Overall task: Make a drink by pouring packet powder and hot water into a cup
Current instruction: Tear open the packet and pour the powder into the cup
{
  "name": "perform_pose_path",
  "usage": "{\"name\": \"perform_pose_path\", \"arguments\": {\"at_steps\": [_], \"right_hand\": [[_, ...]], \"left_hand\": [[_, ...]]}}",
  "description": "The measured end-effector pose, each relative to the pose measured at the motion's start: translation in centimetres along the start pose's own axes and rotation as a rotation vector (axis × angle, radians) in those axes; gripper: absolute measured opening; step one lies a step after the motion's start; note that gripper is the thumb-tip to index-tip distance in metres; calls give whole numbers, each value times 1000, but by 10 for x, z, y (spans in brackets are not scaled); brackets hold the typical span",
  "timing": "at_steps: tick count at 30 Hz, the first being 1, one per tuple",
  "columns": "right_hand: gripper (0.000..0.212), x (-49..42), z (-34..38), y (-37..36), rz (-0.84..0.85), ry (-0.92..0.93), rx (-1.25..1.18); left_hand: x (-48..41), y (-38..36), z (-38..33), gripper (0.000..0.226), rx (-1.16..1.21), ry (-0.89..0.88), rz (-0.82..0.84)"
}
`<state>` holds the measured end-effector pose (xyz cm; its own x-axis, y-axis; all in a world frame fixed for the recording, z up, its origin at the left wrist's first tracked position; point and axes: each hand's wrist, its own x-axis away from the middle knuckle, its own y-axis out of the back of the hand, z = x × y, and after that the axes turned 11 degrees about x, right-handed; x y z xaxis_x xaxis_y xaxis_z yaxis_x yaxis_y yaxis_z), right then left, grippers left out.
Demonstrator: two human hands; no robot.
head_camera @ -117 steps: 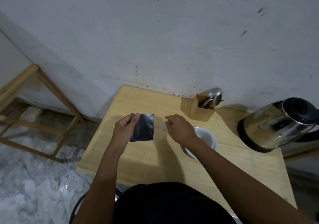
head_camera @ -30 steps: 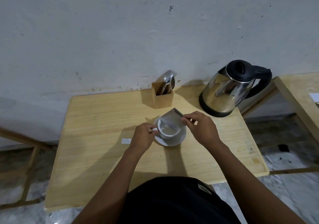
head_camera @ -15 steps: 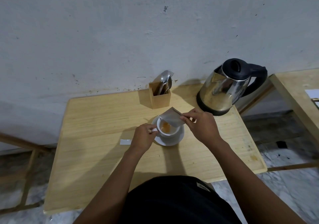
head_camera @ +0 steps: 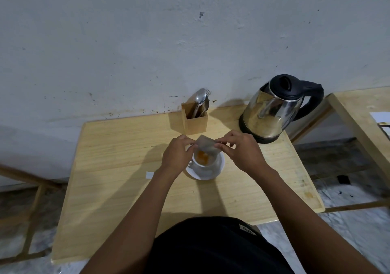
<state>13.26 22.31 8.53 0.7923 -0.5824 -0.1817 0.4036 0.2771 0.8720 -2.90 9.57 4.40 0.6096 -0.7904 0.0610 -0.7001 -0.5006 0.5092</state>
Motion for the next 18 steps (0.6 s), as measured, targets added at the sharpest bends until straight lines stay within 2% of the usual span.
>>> {"name": "perform_pose_path", "arguments": {"at_steps": [4, 8, 12, 18], "right_hand": [[24, -3, -5, 5, 51, -32, 27], [15, -2, -3, 4, 64, -45, 2], [12, 0, 5, 1, -53, -82, 39], [8, 2, 14, -4, -58, -144, 39]], "left_hand": [[0, -1, 2, 18, 3, 30, -40], [3, -1, 5, 18, 30, 48, -58], [3, -1, 7, 19, 19, 51, -60], [7, -3, 7, 18, 7, 55, -72]]}}
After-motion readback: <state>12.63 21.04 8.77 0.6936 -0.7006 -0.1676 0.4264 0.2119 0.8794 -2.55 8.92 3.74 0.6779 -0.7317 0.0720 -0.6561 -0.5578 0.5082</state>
